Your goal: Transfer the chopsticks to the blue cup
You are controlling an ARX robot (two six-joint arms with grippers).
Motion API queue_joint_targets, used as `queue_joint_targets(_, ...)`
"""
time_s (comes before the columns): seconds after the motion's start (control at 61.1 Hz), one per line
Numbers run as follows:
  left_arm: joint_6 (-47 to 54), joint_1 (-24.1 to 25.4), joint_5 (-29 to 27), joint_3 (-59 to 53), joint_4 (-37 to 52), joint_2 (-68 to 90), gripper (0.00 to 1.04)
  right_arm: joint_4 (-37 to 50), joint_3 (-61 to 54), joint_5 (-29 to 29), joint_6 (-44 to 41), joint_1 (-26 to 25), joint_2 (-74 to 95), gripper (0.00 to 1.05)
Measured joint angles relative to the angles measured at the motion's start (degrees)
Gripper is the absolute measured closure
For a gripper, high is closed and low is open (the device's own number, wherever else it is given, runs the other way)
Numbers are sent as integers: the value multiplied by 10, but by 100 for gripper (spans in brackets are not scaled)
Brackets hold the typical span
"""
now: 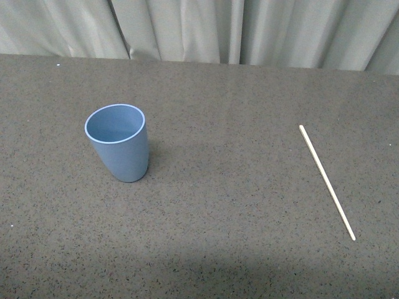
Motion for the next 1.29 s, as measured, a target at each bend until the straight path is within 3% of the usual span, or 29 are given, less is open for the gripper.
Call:
queue_joint_targets(0.655, 0, 0, 0, 0, 0, 0, 7, 0, 0, 0, 0, 0, 0, 9)
queue_joint_targets(0.704, 0, 0, 0, 0, 0, 0, 7, -7, 3, 23, -27, 5, 12, 9)
queue_joint_targets(0.736, 0, 0, 0, 0, 0, 0, 7, 4, 7, 46, -68, 8, 39, 9)
queue_joint_targets(0.835, 0, 0, 0, 0, 0, 0, 7, 100, 38, 44, -168, 3, 214, 9)
queue_joint_targets(0.965, 0, 0, 0, 0, 0, 0, 7, 177, 129, 16, -173, 1, 477, 9)
queue_joint_targets(1.113, 0, 0, 0, 0, 0, 0, 7, 149, 232, -13, -148, 6, 724, 9)
queue_joint_targets(1.293, 0, 0, 0, 0, 0, 0, 7, 31, 393, -45, -99, 27, 981, 9)
